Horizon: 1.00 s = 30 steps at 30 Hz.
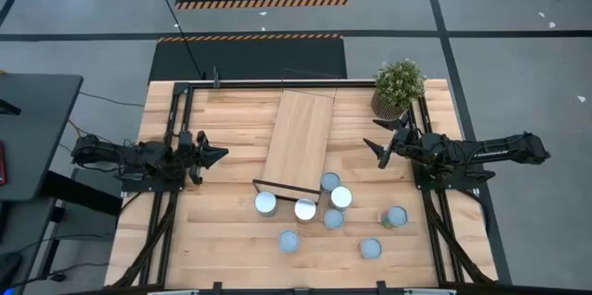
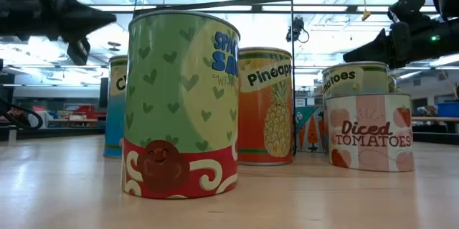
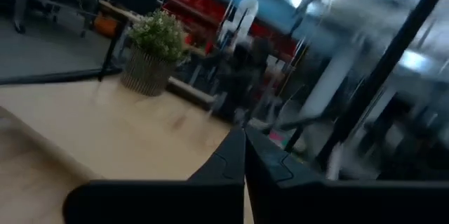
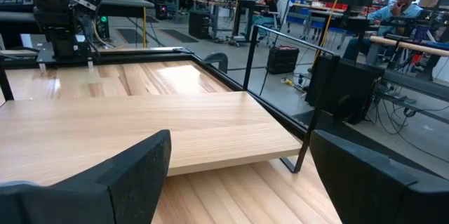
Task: Pick and place cans onto a shelf
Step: Put the left green can on the shelf
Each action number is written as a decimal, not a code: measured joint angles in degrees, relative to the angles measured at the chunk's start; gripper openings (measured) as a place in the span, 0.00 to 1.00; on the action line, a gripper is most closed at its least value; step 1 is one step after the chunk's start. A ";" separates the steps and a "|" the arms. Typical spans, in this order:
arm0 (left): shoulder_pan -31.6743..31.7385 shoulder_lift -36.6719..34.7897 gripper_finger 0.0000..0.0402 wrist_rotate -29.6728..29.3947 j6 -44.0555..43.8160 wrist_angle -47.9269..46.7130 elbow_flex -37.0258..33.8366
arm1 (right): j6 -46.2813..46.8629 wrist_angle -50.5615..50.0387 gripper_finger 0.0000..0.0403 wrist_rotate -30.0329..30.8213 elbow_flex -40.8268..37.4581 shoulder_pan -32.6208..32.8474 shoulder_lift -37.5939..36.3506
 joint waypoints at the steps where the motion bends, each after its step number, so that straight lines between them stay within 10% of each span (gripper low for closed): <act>1: 0.02 -0.01 0.01 -1.24 -3.11 2.68 0.00 | 0.00 0.01 0.87 0.00 0.00 0.00 -0.01; 10: 0.00 -0.04 0.01 -2.82 -14.45 21.35 0.02 | 2.69 4.86 0.87 0.01 -0.01 -0.01 0.01; 16: 0.00 0.13 0.01 -3.90 -16.20 23.06 0.45 | 19.02 25.98 0.87 1.13 -0.01 -0.60 -0.03; 23: -0.02 8.41 0.01 6.25 -15.99 22.07 8.65 | 23.00 29.53 0.87 -11.81 5.63 -0.77 1.59; 30: -0.11 17.38 0.01 18.10 -13.80 10.00 20.59 | 31.93 18.37 0.87 -10.78 18.93 -0.91 10.85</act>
